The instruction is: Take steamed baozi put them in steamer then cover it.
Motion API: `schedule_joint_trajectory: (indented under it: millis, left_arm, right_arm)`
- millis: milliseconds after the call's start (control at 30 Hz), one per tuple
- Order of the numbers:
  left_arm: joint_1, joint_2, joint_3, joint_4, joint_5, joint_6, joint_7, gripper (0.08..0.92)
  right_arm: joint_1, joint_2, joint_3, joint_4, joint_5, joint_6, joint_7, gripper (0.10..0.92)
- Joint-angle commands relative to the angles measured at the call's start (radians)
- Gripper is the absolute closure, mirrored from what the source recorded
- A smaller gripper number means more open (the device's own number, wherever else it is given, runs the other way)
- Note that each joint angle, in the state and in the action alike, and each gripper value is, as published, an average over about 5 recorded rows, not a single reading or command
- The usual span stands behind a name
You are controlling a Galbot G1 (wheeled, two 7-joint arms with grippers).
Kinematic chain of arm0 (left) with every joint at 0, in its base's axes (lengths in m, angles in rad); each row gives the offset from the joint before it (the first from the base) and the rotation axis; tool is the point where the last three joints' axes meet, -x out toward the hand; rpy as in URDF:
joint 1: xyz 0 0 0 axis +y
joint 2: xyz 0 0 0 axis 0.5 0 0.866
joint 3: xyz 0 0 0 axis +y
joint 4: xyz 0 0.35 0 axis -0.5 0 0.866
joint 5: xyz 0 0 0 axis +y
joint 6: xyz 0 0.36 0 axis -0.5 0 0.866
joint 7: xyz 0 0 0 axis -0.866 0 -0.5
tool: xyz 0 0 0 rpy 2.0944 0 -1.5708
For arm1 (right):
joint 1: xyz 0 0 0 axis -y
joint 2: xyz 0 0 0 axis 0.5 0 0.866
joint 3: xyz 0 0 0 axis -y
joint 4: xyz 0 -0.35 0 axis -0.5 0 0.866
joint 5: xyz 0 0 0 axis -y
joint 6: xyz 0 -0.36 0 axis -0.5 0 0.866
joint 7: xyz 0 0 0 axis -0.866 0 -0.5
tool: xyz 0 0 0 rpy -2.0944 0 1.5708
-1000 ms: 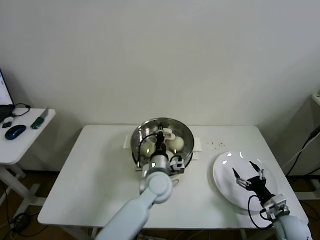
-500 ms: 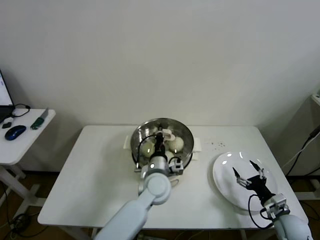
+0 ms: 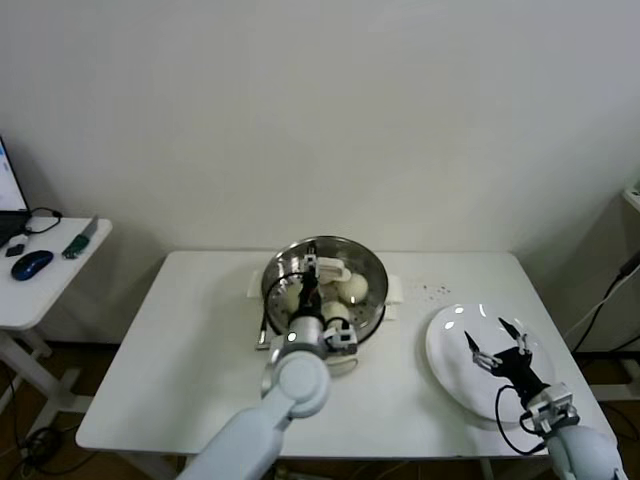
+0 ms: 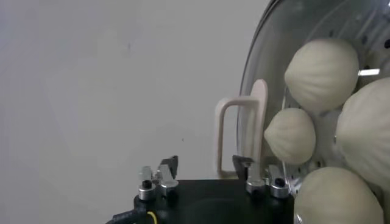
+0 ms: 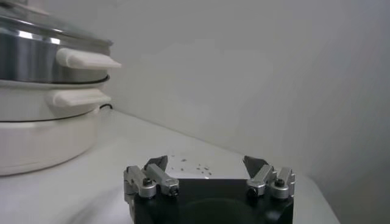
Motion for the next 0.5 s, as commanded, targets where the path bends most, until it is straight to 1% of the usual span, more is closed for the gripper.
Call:
schedule_joint_trajectory:
  millis: [33,133,233,367,500]
  left_arm:
    - [0.089,0.08,-0.035,-0.201,-0.081,0.05,0.01,0.33]
    - [0.126,0.097,-0.048,-0.254,-0.108,0.05,0.004,0.247]
    - [0.165,0.12,-0.069,-0.31,-0.142,0.05,-0.009,0.192]
    - [0.208,0.164,-0.108,-0.383,-0.229,0.05,-0.055,0.178]
    - [0.244,0.203,-0.167,-0.45,-0.41,0.048,-0.153,0.177]
  right_arm:
    - [0.011,0.002,-0.001,0.018,0.009,-0.047,0.01,0.203]
    - [0.016,0.004,-0.001,0.026,0.026,-0.056,0.014,0.203]
    - [0.016,0.003,0.001,0.035,0.053,-0.076,0.019,0.203]
    - [0.016,-0.001,0.003,0.04,0.064,-0.082,0.021,0.203]
    - [0.016,0.001,0.003,0.042,0.065,-0.08,0.019,0.203]
